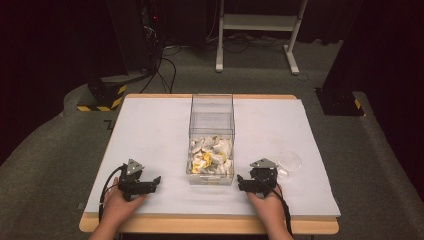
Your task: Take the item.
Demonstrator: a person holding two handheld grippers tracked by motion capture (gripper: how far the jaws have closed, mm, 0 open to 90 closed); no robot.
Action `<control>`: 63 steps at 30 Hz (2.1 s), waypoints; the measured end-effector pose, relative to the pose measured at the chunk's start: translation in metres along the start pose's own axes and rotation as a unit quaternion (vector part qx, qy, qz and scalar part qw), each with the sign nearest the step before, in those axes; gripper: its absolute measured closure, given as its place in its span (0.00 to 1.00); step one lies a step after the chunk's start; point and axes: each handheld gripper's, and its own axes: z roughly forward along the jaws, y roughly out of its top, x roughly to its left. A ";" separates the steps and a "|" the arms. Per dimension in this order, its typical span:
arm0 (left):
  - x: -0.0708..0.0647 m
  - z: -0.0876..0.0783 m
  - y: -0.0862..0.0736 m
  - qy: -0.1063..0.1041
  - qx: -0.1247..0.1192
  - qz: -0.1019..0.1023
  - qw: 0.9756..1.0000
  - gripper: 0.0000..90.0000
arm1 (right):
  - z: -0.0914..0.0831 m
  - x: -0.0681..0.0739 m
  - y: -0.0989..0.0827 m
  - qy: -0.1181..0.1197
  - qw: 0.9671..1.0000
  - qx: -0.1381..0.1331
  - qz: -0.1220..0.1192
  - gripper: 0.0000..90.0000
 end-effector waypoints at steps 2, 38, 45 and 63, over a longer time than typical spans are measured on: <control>0.000 0.000 0.000 0.000 0.000 0.000 1.000 0.15 | 0.000 0.000 0.000 0.000 1.000 0.000 0.000 0.10; 0.000 0.000 0.000 -0.001 0.000 0.000 1.000 0.15 | -0.002 -0.002 0.000 0.001 1.000 -0.001 0.001 0.13; 0.000 0.000 0.000 -0.001 0.000 0.000 1.000 0.15 | -0.006 -0.006 0.002 0.005 1.000 -0.006 0.003 0.15; 0.000 0.000 0.000 -0.001 0.000 0.000 1.000 0.15 | -0.025 -0.006 0.010 0.024 0.999 -0.042 -0.005 0.19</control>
